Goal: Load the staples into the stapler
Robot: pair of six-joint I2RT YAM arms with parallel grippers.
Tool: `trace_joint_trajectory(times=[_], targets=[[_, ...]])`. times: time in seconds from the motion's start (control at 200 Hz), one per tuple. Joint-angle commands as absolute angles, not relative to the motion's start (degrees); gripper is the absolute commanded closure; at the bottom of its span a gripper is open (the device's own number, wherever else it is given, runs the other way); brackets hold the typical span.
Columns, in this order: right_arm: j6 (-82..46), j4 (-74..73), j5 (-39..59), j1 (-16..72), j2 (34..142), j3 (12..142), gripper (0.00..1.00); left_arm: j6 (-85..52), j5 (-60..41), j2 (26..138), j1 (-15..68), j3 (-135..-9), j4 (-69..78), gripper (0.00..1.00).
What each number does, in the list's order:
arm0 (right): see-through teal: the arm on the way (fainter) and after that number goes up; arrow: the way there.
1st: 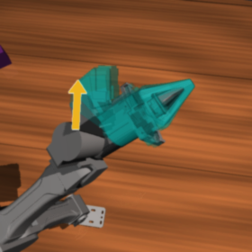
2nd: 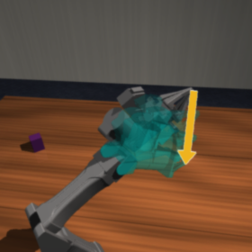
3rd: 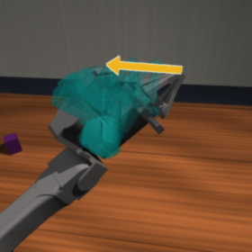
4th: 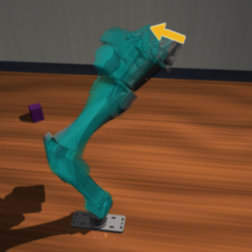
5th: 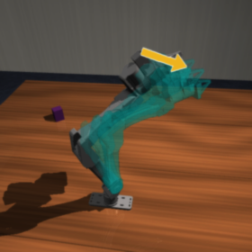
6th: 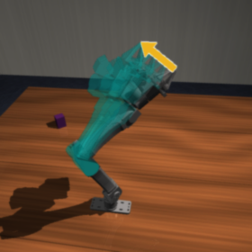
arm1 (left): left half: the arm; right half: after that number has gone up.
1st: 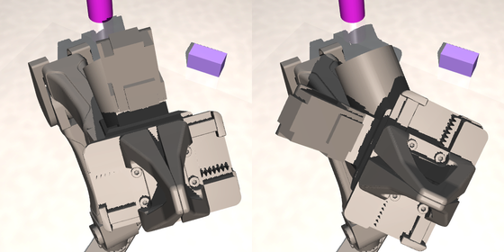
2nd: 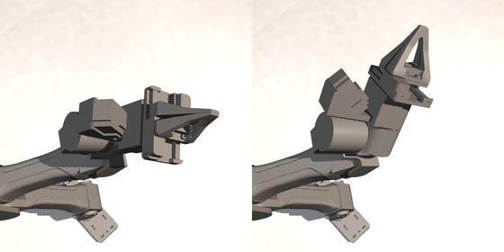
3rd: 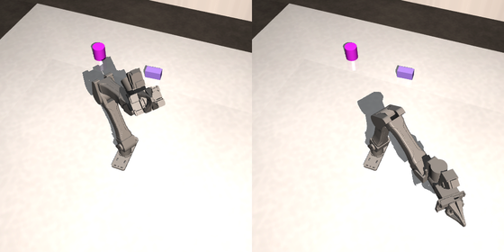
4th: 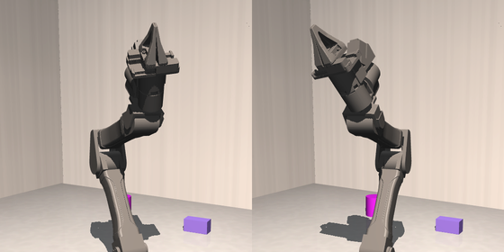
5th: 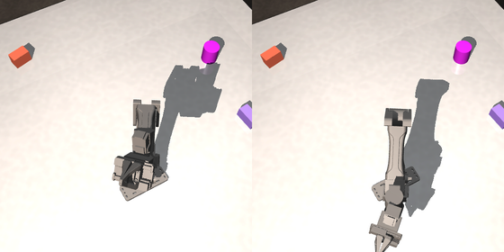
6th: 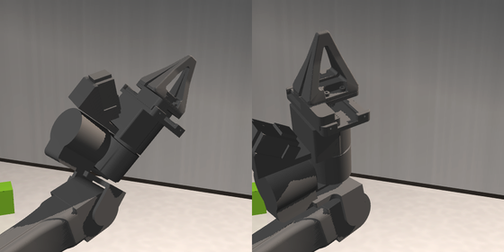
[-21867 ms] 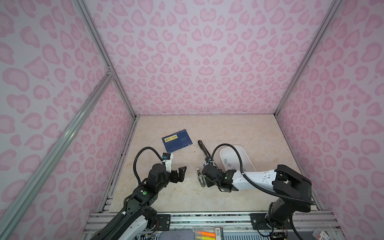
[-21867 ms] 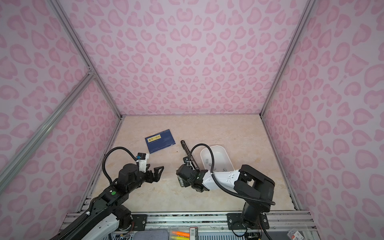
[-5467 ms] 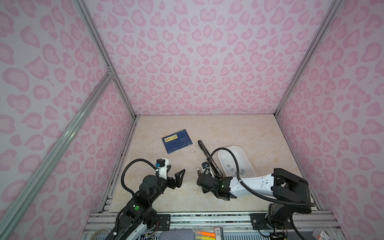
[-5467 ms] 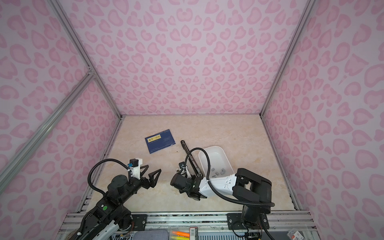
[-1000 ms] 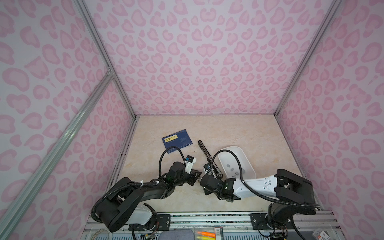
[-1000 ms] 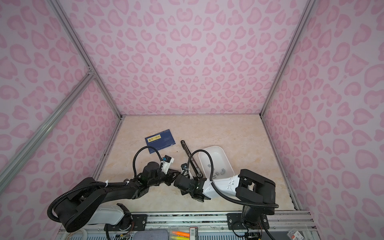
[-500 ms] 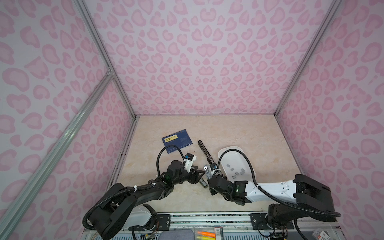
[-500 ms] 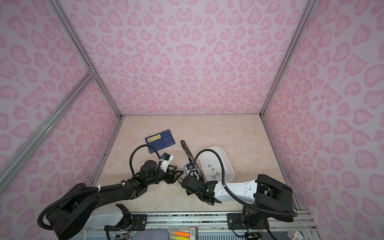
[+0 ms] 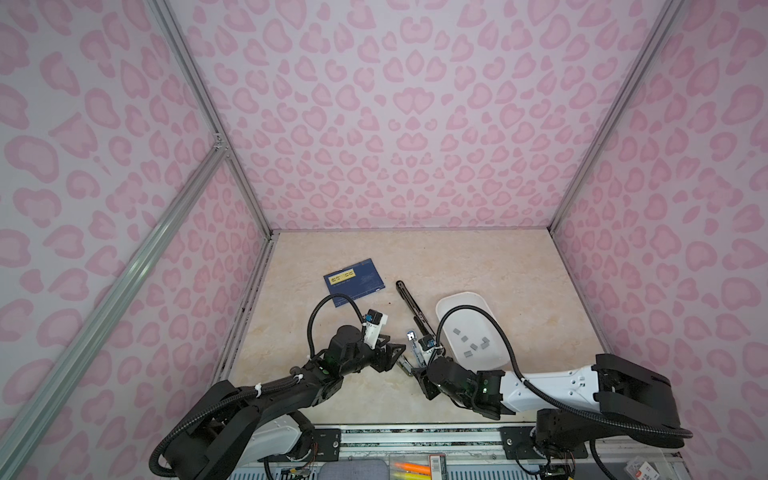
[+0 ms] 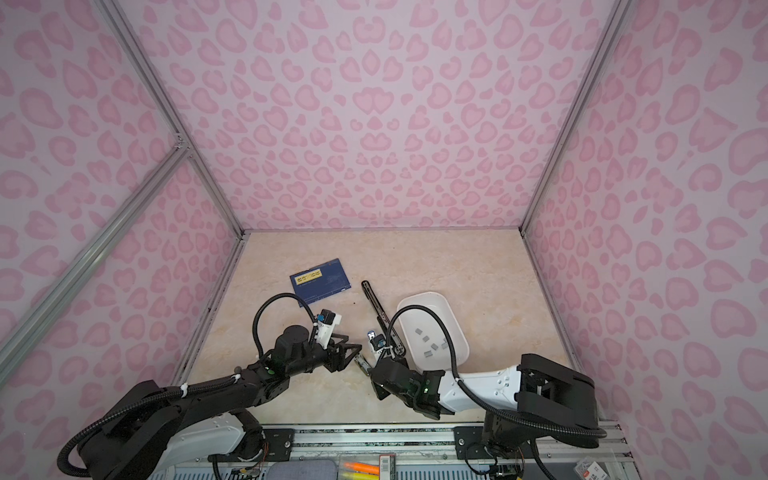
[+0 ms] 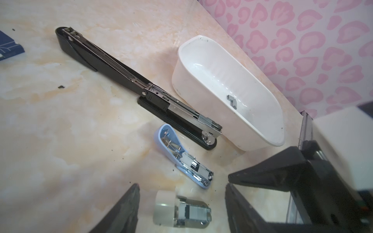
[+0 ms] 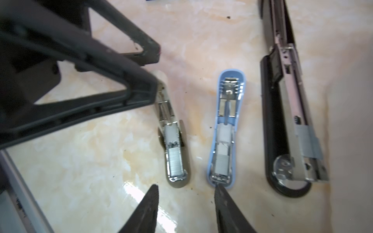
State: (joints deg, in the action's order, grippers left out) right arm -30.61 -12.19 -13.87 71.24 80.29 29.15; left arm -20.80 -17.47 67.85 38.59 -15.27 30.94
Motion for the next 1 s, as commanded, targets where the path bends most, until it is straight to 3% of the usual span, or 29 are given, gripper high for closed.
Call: trace_joint_trajectory(times=[0.0, 0.53, 0.995], targets=[[-28.4, -15.9, -12.66, 72.07, 82.67, 29.68, 0.52, -20.78, -17.14, 67.32, 38.6, -14.75, 30.93, 0.32], [-27.62, -20.69, -13.01, 71.85, 92.08, 30.67, 0.5, -19.34, -19.66, 66.77, 38.72, -14.38, 30.36, 0.33], [-25.12, -28.07, -13.56, 71.98, 93.96, 25.86, 0.62, -18.56, -18.99, 67.29, 38.76, -14.38, 30.25, 0.34]])
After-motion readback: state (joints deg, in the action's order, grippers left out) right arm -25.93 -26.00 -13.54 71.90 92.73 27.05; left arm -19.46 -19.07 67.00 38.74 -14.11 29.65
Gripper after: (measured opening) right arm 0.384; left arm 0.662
